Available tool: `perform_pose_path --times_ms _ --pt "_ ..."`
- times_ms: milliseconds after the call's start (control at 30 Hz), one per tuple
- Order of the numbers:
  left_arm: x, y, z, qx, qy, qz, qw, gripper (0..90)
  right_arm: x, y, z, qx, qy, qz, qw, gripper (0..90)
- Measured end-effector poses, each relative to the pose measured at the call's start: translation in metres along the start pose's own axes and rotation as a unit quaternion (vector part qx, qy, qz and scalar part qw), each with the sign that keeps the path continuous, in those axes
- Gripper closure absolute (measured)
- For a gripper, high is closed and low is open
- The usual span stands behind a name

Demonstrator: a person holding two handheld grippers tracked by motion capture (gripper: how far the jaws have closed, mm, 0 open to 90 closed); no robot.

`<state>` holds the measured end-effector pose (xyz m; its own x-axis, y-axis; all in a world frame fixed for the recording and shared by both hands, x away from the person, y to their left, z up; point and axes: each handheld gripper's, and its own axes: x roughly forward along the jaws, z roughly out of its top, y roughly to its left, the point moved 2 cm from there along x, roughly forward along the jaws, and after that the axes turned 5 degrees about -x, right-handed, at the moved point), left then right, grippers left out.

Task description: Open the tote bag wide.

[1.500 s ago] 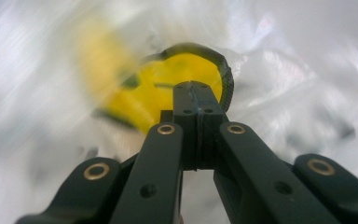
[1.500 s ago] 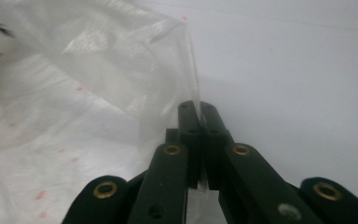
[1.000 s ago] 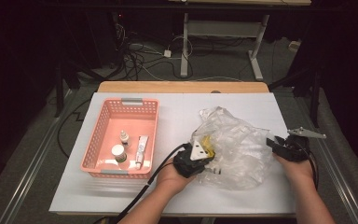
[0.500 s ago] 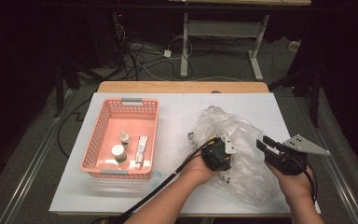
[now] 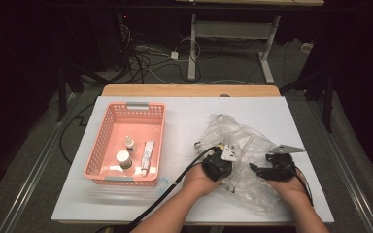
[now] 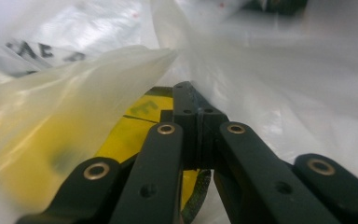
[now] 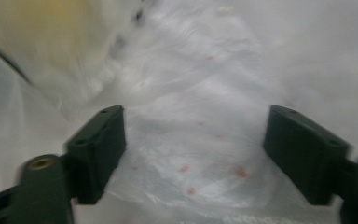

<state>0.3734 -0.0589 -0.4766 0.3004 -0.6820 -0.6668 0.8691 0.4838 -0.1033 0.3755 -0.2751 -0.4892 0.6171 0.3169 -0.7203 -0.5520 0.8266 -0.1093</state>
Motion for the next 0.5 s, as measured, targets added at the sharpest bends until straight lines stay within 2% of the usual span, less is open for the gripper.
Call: perform_pose_path --times_ms 33,67,100,133,167,200,233,267,300,333,400,433,467,500 --pt "-0.005 0.002 -0.003 -0.005 -0.006 0.004 1.0000 88.7 0.000 0.002 0.001 0.006 -0.001 0.005 1.0000 28.5" --pt "-0.011 0.004 -0.006 -0.006 -0.011 0.011 0.9999 88.8 -0.002 0.006 0.000 -0.003 -0.007 0.013 0.9999 42.9" --pt "-0.016 0.005 -0.008 -0.009 -0.016 0.018 0.9997 88.8 -0.002 0.006 0.000 -0.003 -0.007 0.013 0.9999 42.9" --pt "-0.022 0.007 -0.011 -0.011 -0.019 0.024 0.9995 88.7 -0.003 0.007 -0.001 -0.004 -0.009 0.013 0.9999 49.2" --pt "-0.027 0.009 -0.013 -0.015 -0.021 0.029 0.9993 88.8 -0.005 0.008 -0.002 -0.006 -0.010 0.015 0.9998 67.3" --pt "-0.032 0.011 -0.016 -0.020 -0.023 0.034 0.9990 88.8 -0.005 0.008 -0.002 -0.006 -0.010 0.015 0.9998 67.3" --pt "-0.036 0.012 -0.018 -0.021 -0.021 0.040 0.9988 88.7 -0.006 0.009 -0.002 -0.010 -0.011 0.013 0.9998 82.0" --pt "-0.040 0.012 -0.020 -0.023 -0.022 0.044 0.9985 88.8 -0.006 0.009 -0.003 -0.016 -0.016 0.011 0.9997 90.0" --pt "-0.044 0.012 -0.023 -0.022 -0.019 0.047 0.9985 88.8 -0.007 0.007 -0.005 -0.002 -0.024 0.020 0.9995 90.0" --pt "-0.047 0.013 -0.025 -0.023 -0.018 0.047 0.9985 88.8 -0.007 0.007 -0.005 -0.002 -0.024 0.020 0.9995 90.0" --pt "-0.056 0.012 -0.031 -0.030 -0.019 0.047 0.9983 88.8 -0.013 -0.007 -0.006 0.000 -0.019 0.000 0.9998 90.0" --pt "-0.056 0.012 -0.031 -0.030 -0.019 0.047 0.9983 88.8 -0.013 -0.007 -0.006 0.000 -0.019 0.000 0.9998 90.0" --pt "-0.057 0.012 -0.033 -0.028 -0.017 0.047 0.9983 88.8 -0.023 -0.027 -0.010 0.024 -0.026 -0.009 0.9993 90.0" --pt "-0.058 0.011 -0.035 -0.027 -0.015 0.045 0.9985 88.8 -0.023 -0.027 -0.010 0.024 -0.026 -0.009 0.9993 90.0"
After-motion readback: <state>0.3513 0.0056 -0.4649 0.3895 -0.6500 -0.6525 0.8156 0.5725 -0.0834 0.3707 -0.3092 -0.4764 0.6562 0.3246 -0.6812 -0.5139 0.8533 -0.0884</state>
